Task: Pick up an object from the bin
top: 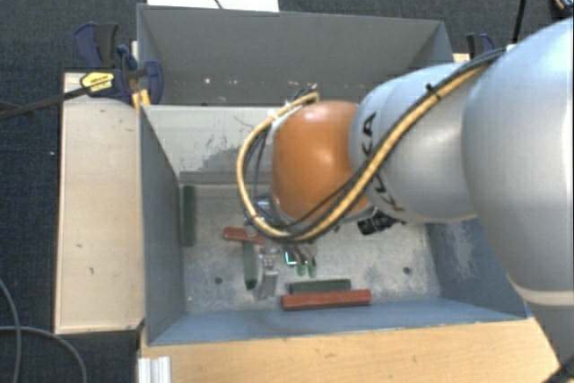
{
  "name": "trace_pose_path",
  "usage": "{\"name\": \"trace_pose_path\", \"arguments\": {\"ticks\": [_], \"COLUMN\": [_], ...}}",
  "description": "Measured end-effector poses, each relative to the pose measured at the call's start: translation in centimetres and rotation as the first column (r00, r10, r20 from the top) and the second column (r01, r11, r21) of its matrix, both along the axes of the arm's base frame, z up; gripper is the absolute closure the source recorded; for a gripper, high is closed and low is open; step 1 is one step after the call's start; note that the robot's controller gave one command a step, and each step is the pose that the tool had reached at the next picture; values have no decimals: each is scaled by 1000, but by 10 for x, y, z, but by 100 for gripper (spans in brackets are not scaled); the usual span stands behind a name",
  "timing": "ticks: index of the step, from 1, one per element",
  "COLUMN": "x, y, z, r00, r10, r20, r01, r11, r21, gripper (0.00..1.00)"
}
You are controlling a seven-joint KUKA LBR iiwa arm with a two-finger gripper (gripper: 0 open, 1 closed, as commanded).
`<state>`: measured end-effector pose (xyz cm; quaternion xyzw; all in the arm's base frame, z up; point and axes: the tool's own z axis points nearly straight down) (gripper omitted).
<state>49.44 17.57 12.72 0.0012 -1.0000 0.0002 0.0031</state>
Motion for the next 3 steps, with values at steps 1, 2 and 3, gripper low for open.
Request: {"name": "trace_pose_path", "arguments": {"ticks": [1, 2, 3], "x": [54, 54, 57], "y": [-48, -46, -67], "z": [-58, -57, 80], "r00": [983, 983, 978], "r10": [-184, -186, -208], "r20": [8, 10, 16], "r01": [184, 186, 208], "r11": [983, 983, 978], "r21": [-1, 3, 4], "gripper": [0, 100, 100]}}
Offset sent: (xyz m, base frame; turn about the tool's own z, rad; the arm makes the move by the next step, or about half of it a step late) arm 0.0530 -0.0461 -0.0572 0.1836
